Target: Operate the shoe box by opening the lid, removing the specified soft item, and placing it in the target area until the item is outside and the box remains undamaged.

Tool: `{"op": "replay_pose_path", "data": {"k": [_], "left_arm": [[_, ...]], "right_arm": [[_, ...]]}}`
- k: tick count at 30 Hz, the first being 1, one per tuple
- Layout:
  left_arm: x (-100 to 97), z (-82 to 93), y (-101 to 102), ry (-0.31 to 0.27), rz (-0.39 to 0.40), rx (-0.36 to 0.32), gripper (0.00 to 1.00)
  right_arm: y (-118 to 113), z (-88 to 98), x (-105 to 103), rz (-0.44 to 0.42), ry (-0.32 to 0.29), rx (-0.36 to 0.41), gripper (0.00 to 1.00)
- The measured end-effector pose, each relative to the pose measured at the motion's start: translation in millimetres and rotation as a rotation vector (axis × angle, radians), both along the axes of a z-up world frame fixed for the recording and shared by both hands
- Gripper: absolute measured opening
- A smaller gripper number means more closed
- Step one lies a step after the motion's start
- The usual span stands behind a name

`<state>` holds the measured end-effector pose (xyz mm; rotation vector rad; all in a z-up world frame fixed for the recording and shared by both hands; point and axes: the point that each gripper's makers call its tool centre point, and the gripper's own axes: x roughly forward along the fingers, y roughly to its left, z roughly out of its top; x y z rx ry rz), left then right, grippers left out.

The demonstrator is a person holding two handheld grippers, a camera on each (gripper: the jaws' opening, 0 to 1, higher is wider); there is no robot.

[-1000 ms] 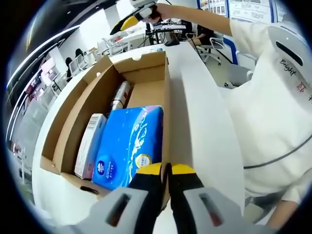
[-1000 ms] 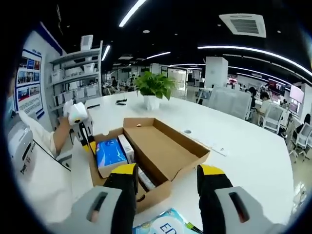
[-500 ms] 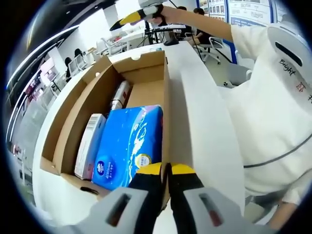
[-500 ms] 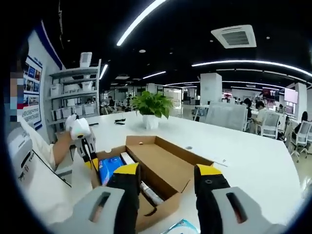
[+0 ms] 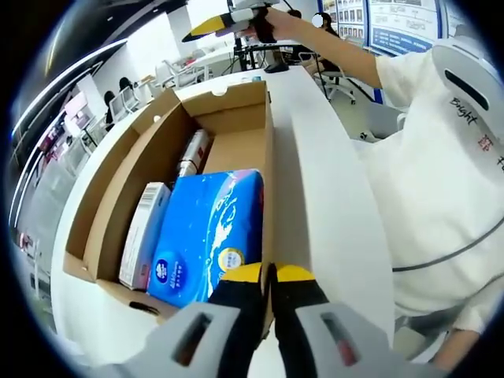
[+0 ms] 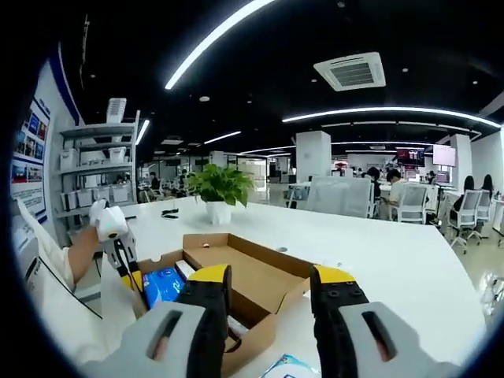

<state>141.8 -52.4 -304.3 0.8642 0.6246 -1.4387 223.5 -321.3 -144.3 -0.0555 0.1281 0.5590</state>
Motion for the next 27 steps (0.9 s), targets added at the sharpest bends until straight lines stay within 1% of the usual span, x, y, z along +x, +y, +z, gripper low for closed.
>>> {"op": "replay_pose_path", "data": {"k": [1, 2, 3, 4, 5, 6, 8, 10, 12, 13, 14, 15, 16, 17, 20, 22, 24, 27], "left_arm": [[0.0, -0.1, 0, 0.001, -0.001, 0.001, 0.03], [-0.1, -0.1, 0, 0.001, -0.002, 0.001, 0.02], [-0.2, -0.1, 0, 0.001, -0.005, 0.001, 0.02], [-0.2, -0.1, 0, 0.001, -0.003, 0.0, 0.02], [0.1, 0.1, 0, -0.001, 0.001, -0.005, 0.03], [-0.1, 0.0, 0, -0.006, -0.002, -0.006, 0.03], [-0.2, -0.1, 0, -0.008, -0.005, -0.003, 0.03], [-0.8, -0.6, 0, -0.01, -0.005, 0.002, 0.03], [-0.7, -0.6, 0, -0.009, -0.001, 0.002, 0.03], [-0.4, -0.5, 0, -0.007, 0.001, 0.001, 0.03], [-0.5, -0.5, 0, -0.006, 0.002, 0.001, 0.03], [-0.4, -0.5, 0, -0.006, 0.004, 0.001, 0.03], [-0.4, -0.4, 0, -0.006, 0.005, 0.0, 0.03], [-0.2, -0.4, 0, -0.005, 0.006, -0.001, 0.03], [0.5, -0.6, 0, 0.001, 0.021, 0.003, 0.03], [0.1, -0.9, 0, -0.002, 0.015, 0.008, 0.03], [-0.1, -0.7, 0, -0.001, 0.012, 0.004, 0.03], [-0.1, -0.8, 0, -0.003, 0.008, 0.004, 0.03]], "right_arm": [[1, -1.0, -1, -0.004, 0.003, -0.007, 0.39], [3, -5.3, -5, -0.011, 0.005, -0.064, 0.38], [4, -3.5, -7, -0.037, -0.025, -0.102, 0.38], [6, 0.7, -8, -0.052, -0.061, -0.115, 0.38], [8, 4.0, -11, -0.059, -0.083, -0.105, 0.38], [9, 3.0, -13, -0.063, -0.07, -0.088, 0.38], [14, 4.8, -17, -0.038, -0.079, -0.057, 0.37], [12, 2.5, -18, -0.046, -0.068, -0.033, 0.37], [8, -2.1, -16, -0.059, -0.073, -0.019, 0.37], [6, -4.6, -14, -0.067, -0.062, -0.005, 0.36], [5, -6.4, -14, -0.065, -0.064, -0.006, 0.37], [3, -7.6, -12, -0.077, -0.068, 0.013, 0.37], [3, -9.2, -12, -0.084, -0.063, 0.009, 0.37], [5, -11.7, -13, -0.082, -0.07, -0.025, 0.37], [12, -13.2, -14, -0.068, -0.1, -0.089, 0.36], [24, -21.0, -15, -0.033, -0.085, -0.153, 0.34], [33, -24.3, -15, -0.009, -0.073, -0.161, 0.31], [46, -27.0, -13, 0.039, -0.058, -0.164, 0.31]]}}
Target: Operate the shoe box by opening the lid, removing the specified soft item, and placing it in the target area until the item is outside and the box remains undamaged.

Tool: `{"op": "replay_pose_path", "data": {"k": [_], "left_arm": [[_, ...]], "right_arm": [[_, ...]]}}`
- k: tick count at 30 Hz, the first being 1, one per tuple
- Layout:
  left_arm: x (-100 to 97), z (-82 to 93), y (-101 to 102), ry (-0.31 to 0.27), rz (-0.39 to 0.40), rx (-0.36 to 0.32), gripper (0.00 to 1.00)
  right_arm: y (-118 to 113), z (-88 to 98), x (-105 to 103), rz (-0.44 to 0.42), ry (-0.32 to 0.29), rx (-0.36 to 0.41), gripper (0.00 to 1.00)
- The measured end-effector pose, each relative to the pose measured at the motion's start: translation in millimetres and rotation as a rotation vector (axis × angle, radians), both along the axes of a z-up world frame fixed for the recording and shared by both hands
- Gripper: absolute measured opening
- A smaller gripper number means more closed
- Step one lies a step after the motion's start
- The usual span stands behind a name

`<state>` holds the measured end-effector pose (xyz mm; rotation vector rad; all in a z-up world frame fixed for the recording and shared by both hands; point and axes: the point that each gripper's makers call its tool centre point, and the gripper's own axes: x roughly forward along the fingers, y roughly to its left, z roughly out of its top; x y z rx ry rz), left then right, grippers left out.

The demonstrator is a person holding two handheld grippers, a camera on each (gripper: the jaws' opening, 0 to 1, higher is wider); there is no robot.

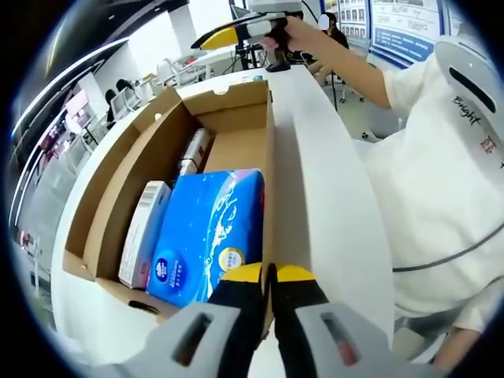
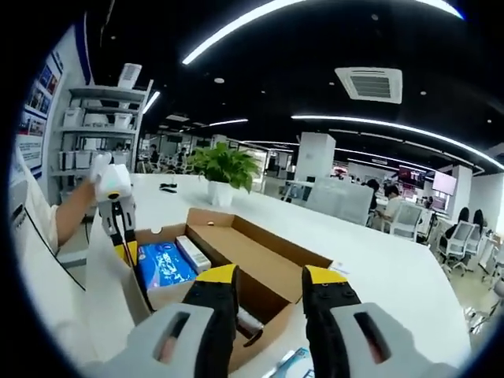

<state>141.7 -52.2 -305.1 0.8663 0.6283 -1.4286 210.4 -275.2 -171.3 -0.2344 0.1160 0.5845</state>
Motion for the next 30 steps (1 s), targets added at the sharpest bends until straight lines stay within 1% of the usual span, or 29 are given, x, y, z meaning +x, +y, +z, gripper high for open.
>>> {"op": "replay_pose_path", "data": {"k": [2, 3, 5, 6, 8, 9, 11, 12, 13, 14, 15, 16, 18, 20, 24, 26, 27, 28, 29, 30], "left_arm": [[0.1, 0.1, 0, 0.002, 0.001, -0.001, 0.03], [0.0, 0.1, 0, 0.001, 0.001, -0.001, 0.03], [0.0, 0.1, 0, 0.002, 0.002, 0.0, 0.03], [0.0, 0.1, 0, 0.003, 0.001, -0.001, 0.03], [0.0, 0.2, 0, 0.004, 0.001, -0.002, 0.03], [0.0, 0.2, 0, 0.005, 0.001, -0.002, 0.02], [0.0, 0.2, 0, 0.004, -0.001, -0.001, 0.02], [-0.1, 0.1, 0, 0.004, 0.0, -0.001, 0.02], [-0.1, 0.2, 0, 0.004, 0.0, -0.002, 0.02], [-0.2, 0.2, 0, 0.004, 0.0, -0.002, 0.02], [-0.2, 0.1, 0, 0.004, 0.001, -0.002, 0.02], [-0.2, 0.1, 0, 0.003, 0.001, -0.001, 0.02], [-0.3, 0.1, 0, 0.002, 0.002, -0.002, 0.03], [-0.1, 0.3, 0, 0.0, 0.002, -0.004, 0.03], [0.0, 0.5, -1, 0.0, 0.002, -0.005, 0.03], [0.1, 0.5, -1, 0.002, 0.002, -0.005, 0.03], [0.2, 0.6, -1, 0.002, 0.002, -0.005, 0.03], [0.3, 0.6, -1, 0.001, 0.002, -0.005, 0.03], [0.2, 0.6, -1, 0.001, 0.002, -0.005, 0.03], [0.2, 0.6, -1, 0.001, 0.002, -0.005, 0.03]], "right_arm": [[4, -1.3, 0, 0.014, 0.003, -0.014, 0.26], [7, -1.4, 2, 0.02, 0.003, -0.023, 0.25], [12, -2.3, 4, 0.037, 0.005, -0.04, 0.27], [15, -3.2, 5, 0.045, 0.008, -0.049, 0.27], [17, -6.0, 9, 0.043, 0.01, -0.087, 0.22], [17, -7.1, 12, 0.031, 0.015, -0.095, 0.22], [21, -10.6, 13, 0.04, 0.024, -0.121, 0.26], [24, -13.6, 13, 0.048, 0.035, -0.135, 0.26], [25, -16.5, 13, 0.051, 0.044, -0.154, 0.25], [26, -21.3, 13, 0.053, 0.056, -0.198, 0.25], [28, -23.0, 14, 0.058, 0.055, -0.224, 0.25], [30, -24.5, 13, 0.067, 0.055, -0.244, 0.25], [35, -30.2, 12, 0.078, 0.083, -0.276, 0.25], [40, -28.9, 13, 0.089, 0.079, -0.268, 0.25], [51, -28.5, 10, 0.119, 0.091, -0.245, 0.24], [55, -34.7, 9, 0.121, 0.106, -0.284, 0.24], [53, -39.8, 10, 0.111, 0.111, -0.339, 0.23], [54, -43.6, 10, 0.113, 0.116, -0.371, 0.23], [55, -47.6, 12, 0.108, 0.125, -0.392, 0.23], [58, -48.9, 13, 0.108, 0.123, -0.393, 0.23]]}}
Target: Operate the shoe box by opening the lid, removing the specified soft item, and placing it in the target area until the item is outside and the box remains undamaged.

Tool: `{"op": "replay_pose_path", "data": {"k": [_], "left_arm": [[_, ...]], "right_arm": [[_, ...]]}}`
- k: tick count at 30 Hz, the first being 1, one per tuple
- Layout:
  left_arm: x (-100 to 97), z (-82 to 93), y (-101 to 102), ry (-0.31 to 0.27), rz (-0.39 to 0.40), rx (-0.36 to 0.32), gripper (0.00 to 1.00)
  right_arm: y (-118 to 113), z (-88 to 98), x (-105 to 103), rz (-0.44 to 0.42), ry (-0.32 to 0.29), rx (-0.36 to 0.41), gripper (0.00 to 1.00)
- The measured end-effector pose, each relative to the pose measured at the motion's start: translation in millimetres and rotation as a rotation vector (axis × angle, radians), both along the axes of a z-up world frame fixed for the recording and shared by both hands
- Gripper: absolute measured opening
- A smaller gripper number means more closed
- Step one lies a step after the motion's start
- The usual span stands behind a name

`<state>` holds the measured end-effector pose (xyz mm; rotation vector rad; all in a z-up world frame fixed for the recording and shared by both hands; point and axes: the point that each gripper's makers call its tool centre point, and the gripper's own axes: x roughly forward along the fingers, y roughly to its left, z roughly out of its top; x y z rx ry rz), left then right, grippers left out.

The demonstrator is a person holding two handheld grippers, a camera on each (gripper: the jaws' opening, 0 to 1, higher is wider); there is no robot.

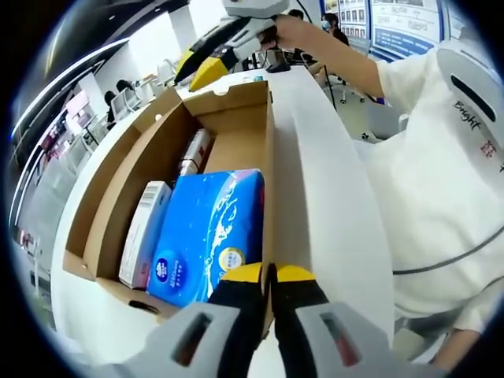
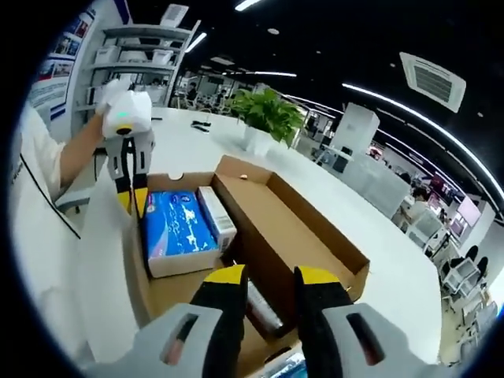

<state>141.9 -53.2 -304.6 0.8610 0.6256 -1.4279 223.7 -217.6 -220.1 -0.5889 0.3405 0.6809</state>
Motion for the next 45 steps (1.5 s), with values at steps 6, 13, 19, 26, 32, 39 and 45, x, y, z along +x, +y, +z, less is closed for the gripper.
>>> {"op": "replay_pose_path", "data": {"k": [6, 13, 19, 26, 32, 39, 45], "left_arm": [[0.0, 0.2, 0, -0.007, -0.001, -0.005, 0.03], [0.2, 0.4, 0, -0.006, 0.0, -0.007, 0.03], [0.1, 0.2, 0, -0.006, 0.002, -0.005, 0.03], [0.0, -0.1, 1, 0.0, 0.002, -0.002, 0.03], [0.0, 0.1, 1, -0.002, 0.002, -0.004, 0.03], [0.5, 0.1, 1, -0.001, -0.001, -0.006, 0.03], [0.6, 0.0, 0, -0.001, 0.0, -0.006, 0.03]], "right_arm": [[13, -15.5, 6, 0.017, 0.055, -0.021, 0.23], [26, -37.0, 7, 0.07, 0.101, -0.121, 0.23], [31, -55.0, 11, 0.11, 0.152, -0.195, 0.25], [36, -61.7, 11, 0.132, 0.157, -0.24, 0.24], [40, -63.8, 16, 0.137, 0.153, -0.275, 0.24], [38, -71.6, 15, 0.134, 0.177, -0.313, 0.23], [37, -76.2, 18, 0.134, 0.181, -0.341, 0.25]]}}
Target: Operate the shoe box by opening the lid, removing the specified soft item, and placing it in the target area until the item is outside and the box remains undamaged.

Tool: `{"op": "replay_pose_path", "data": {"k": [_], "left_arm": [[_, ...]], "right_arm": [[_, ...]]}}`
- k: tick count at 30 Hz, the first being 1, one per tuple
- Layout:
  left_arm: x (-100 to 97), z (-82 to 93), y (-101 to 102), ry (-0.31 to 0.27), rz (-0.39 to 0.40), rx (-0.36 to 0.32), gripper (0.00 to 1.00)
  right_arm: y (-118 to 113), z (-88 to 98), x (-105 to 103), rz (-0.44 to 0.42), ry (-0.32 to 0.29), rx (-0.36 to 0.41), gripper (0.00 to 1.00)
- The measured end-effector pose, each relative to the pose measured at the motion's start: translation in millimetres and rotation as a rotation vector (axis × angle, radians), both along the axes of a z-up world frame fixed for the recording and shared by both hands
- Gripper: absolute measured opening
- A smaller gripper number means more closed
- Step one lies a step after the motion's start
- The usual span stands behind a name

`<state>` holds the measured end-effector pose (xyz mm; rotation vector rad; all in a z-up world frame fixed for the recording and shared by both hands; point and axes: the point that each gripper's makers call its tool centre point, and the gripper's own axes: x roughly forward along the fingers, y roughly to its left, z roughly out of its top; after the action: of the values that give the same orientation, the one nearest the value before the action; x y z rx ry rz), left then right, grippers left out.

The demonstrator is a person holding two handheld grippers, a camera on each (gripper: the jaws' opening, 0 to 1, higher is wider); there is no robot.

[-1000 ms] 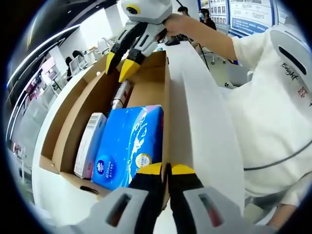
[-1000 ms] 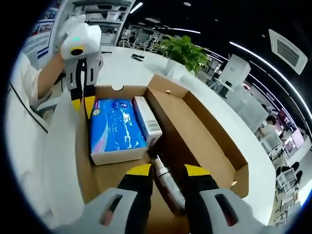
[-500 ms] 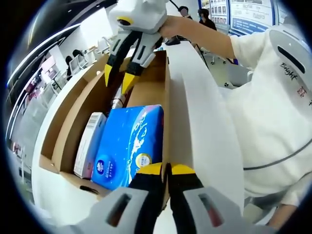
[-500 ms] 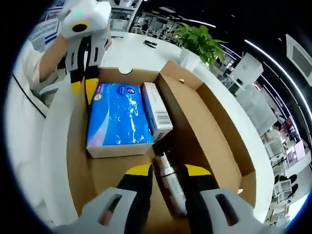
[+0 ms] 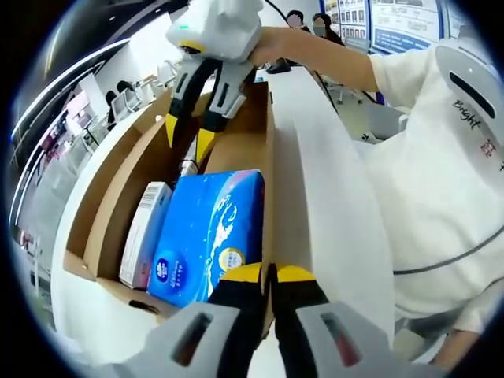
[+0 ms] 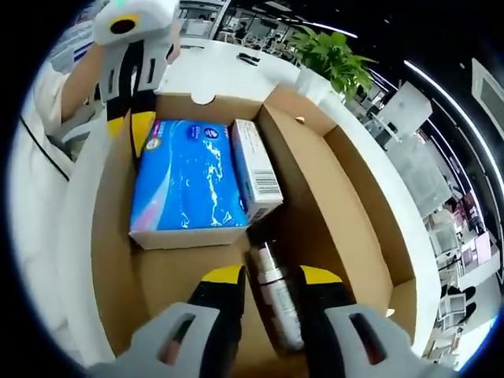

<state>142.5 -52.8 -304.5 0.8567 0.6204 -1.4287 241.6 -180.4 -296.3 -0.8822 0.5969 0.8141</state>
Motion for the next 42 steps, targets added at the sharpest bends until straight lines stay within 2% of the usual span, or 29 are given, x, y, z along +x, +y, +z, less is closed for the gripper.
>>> {"op": "replay_pose_path", "data": {"k": [10, 13, 16, 21, 26, 28, 29, 32, 35, 40, 42], "left_arm": [[-0.2, -0.1, 0, 0.0, -0.001, 0.0, 0.03], [-0.3, 0.0, 0, -0.003, 0.0, -0.002, 0.03], [-0.2, 0.1, 0, -0.005, 0.001, -0.003, 0.03], [-0.2, 0.1, 0, -0.004, -0.001, -0.003, 0.03], [0.0, 0.3, 0, -0.005, -0.002, -0.005, 0.03], [0.0, 0.3, 0, -0.006, -0.002, -0.005, 0.03], [0.0, 0.4, 0, -0.008, -0.003, -0.007, 0.03], [0.1, 0.7, 0, -0.01, -0.003, -0.009, 0.03], [-0.3, 0.7, 0, -0.011, -0.003, -0.009, 0.03], [-0.4, 0.8, 0, -0.013, -0.003, -0.01, 0.03], [-0.4, 0.9, 0, -0.013, -0.004, -0.011, 0.03]], "right_arm": [[-6, -6.5, 4, -0.008, 0.014, -0.034, 0.23], [-8, -12.4, -1, -0.005, 0.063, -0.048, 0.23], [-9, -13.9, 6, -0.005, 0.059, -0.054, 0.23], [-8, -18.4, 3, -0.005, 0.084, -0.048, 0.23], [-4, -21.0, 3, 0.007, 0.089, -0.055, 0.23], [-4, -22.8, 5, 0.007, 0.084, -0.07, 0.22], [-7, -26.2, 6, 0.005, 0.087, -0.102, 0.19], [-8, -26.8, 8, 0.002, 0.077, -0.113, 0.19], [-9, -25.3, 6, -0.02, 0.102, -0.109, 0.18], [-17, -27.9, -2, -0.028, 0.165, -0.149, 0.19], [-24, -33.5, -14, -0.053, 0.253, -0.17, 0.19]]}}
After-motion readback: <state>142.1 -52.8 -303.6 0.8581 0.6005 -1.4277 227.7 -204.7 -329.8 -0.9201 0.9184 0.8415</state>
